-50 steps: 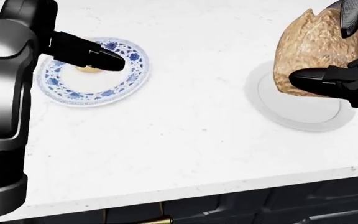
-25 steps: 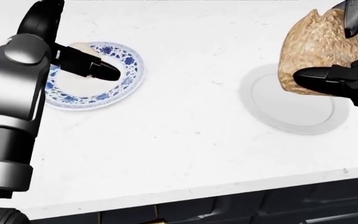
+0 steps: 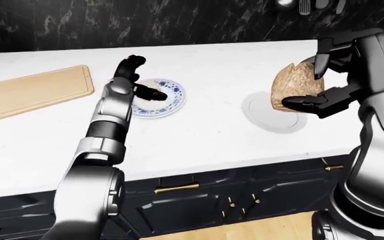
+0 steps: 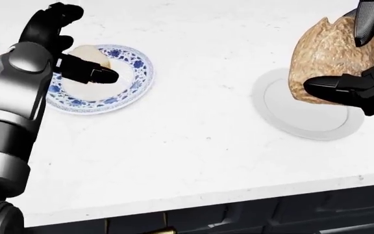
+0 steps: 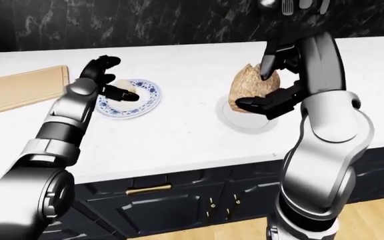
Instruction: Place all breads on the cutting board.
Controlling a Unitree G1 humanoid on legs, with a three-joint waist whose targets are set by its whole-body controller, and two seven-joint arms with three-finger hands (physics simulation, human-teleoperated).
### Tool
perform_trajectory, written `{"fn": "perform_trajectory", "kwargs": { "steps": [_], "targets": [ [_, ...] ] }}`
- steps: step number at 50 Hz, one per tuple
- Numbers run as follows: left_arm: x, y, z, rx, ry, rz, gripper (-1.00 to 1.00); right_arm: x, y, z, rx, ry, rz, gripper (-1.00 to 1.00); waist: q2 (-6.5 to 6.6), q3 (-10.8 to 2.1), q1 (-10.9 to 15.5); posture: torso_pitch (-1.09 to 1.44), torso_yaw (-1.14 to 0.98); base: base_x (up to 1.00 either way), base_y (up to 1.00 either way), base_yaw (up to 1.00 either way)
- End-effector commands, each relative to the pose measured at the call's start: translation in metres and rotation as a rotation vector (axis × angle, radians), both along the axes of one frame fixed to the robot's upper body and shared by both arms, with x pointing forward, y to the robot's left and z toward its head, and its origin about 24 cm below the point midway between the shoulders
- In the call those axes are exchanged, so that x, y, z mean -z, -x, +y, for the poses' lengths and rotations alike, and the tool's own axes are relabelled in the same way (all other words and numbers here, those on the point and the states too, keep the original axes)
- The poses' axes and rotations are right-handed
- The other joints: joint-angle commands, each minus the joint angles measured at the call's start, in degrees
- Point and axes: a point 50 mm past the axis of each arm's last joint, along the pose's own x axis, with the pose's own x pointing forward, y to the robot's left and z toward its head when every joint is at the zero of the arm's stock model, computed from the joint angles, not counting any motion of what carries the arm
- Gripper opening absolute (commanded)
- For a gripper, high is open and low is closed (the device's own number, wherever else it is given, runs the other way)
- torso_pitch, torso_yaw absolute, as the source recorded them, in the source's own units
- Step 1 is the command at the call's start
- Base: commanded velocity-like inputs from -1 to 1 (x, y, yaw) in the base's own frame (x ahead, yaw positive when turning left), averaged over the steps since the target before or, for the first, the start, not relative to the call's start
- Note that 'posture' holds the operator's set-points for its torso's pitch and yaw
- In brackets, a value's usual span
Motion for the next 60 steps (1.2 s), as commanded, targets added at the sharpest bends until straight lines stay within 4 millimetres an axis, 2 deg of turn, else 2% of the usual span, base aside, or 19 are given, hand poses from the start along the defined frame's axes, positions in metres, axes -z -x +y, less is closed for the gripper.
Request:
{"fn": "perform_trajectory", "kwargs": {
  "steps": [1,6,14,20,32,39,46,48,50,55,56,58,60],
  "targets": [
    [-0.030,-0.002,-0.004,0.018,-0.022,-0.119,0.52,-0.012,0.005,0.000,0.011,0.023,-0.071,-1.00,-0.05,-1.65,0.00,0.00,0.00,0.00,0.00,0.00],
    [-0.028,-0.002,-0.004,0.019,-0.054,-0.124,0.40,-0.010,0.006,-0.001,0.013,0.023,-0.069,-1.00,-0.06,-1.75,0.01,0.00,0.00,0.00,0.00,0.00],
    [-0.028,-0.003,-0.005,0.018,-0.083,-0.134,0.40,-0.008,0.005,0.000,0.014,0.024,-0.064,-1.00,-0.13,-1.86,0.02,0.00,0.00,0.00,0.00,0.00],
    [-0.030,-0.003,-0.007,0.021,-0.095,-0.144,0.13,-0.006,0.005,-0.001,0.014,0.021,-0.060,-1.00,-0.21,-1.93,0.07,0.00,0.00,0.00,0.00,0.00],
    [-0.030,-0.003,-0.008,0.022,-0.142,-0.174,-0.06,-0.006,0.005,-0.003,0.021,0.020,-0.062,-1.00,-0.24,-2.03,0.13,0.00,0.00,0.00,0.00,0.00],
    [-0.055,0.002,-0.012,0.040,-0.133,-0.219,-0.15,-0.011,0.005,-0.002,0.016,0.023,-0.067,-1.00,-0.22,-1.95,0.06,0.00,0.00,0.00,0.00,0.00],
    [-0.086,0.021,-0.018,0.073,-0.136,-0.274,-0.22,-0.015,0.005,0.002,0.011,0.035,-0.069,-1.00,-0.17,-1.40,-0.06,0.00,0.00,0.00,0.00,0.00],
    [-0.094,0.027,-0.019,0.084,-0.130,-0.291,-0.32,-0.017,0.005,0.003,0.008,0.036,-0.071,-1.00,-0.16,-1.35,-0.05,0.00,0.00,0.00,0.00,0.00],
    [-0.098,0.033,-0.019,0.090,-0.124,-0.302,-0.38,-0.018,0.006,0.003,0.007,0.035,-0.074,-1.00,-0.12,-1.29,-0.04,0.00,0.00,0.00,0.00,0.00],
    [-0.107,0.045,-0.022,0.105,-0.136,-0.325,-0.33,-0.016,0.006,0.003,0.011,0.039,-0.068,-1.00,-0.05,-1.08,-0.02,0.00,0.00,0.00,0.00,0.00],
    [-0.107,0.046,-0.023,0.109,-0.137,-0.327,-0.33,-0.015,0.006,0.003,0.010,0.040,-0.065,-1.00,0.20,-2.14,-0.13,0.00,0.00,0.00,0.09,0.00],
    [-0.108,0.046,-0.023,0.109,-0.138,-0.330,-0.32,-0.015,0.006,0.004,0.006,0.038,-0.062,-1.00,0.13,-1.76,0.47,0.00,0.00,0.00,0.18,0.00],
    [-0.108,0.047,-0.024,0.107,-0.139,-0.333,-0.30,-0.014,0.006,0.004,0.006,0.038,-0.060,-1.00,-1.35,-2.16,0.75,0.00,0.00,0.00,0.48,0.00]
  ]
}}
